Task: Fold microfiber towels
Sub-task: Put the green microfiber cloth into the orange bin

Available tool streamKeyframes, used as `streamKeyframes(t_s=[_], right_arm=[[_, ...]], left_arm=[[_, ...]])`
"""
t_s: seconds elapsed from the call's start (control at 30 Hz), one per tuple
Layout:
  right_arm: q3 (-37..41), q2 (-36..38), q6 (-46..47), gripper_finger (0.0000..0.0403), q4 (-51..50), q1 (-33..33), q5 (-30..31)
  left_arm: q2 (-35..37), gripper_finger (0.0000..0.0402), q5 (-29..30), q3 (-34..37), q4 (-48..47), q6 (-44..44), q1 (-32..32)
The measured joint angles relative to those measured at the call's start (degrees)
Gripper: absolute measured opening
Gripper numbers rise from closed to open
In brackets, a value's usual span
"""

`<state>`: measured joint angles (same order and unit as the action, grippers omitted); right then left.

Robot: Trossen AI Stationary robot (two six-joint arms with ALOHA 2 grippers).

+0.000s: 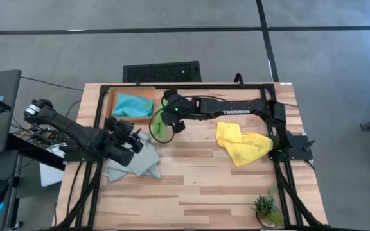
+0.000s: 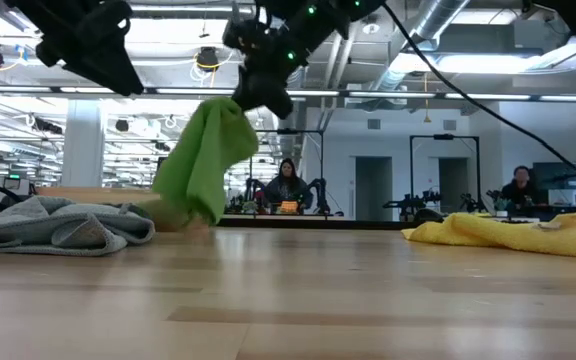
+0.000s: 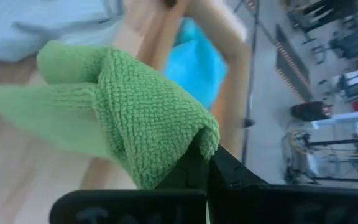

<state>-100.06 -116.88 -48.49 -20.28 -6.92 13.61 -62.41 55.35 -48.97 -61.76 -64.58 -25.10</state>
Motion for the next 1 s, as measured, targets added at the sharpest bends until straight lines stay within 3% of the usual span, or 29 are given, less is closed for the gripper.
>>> streamKeyframes(t_s=[0.37,0.6,0.8,1.0], right_arm=[[-6.72,0.09,-6.01,0.0004,10.57,-3.52,-0.62],[-6.68,-1.05,-7.46,0.0003,18.32,-6.36,-9.0],[-7.7,-5.89,-7.39,0.0005,30.7,-7.6,-12.78],[-14.62,-13.4,-7.05,0.0005,30.93,-8.68,-13.75]], left_arm=[[5.0,0.0169,1.13,0.0,-3.13,0.21,0.0],[7.83,0.0169,2.56,0.0,-6.24,-0.17,0.02],[10.39,0.0169,2.76,0.0,-7.82,0.26,0.01],[12.23,0.0169,2.76,0.0,-9.1,0.25,0.02]])
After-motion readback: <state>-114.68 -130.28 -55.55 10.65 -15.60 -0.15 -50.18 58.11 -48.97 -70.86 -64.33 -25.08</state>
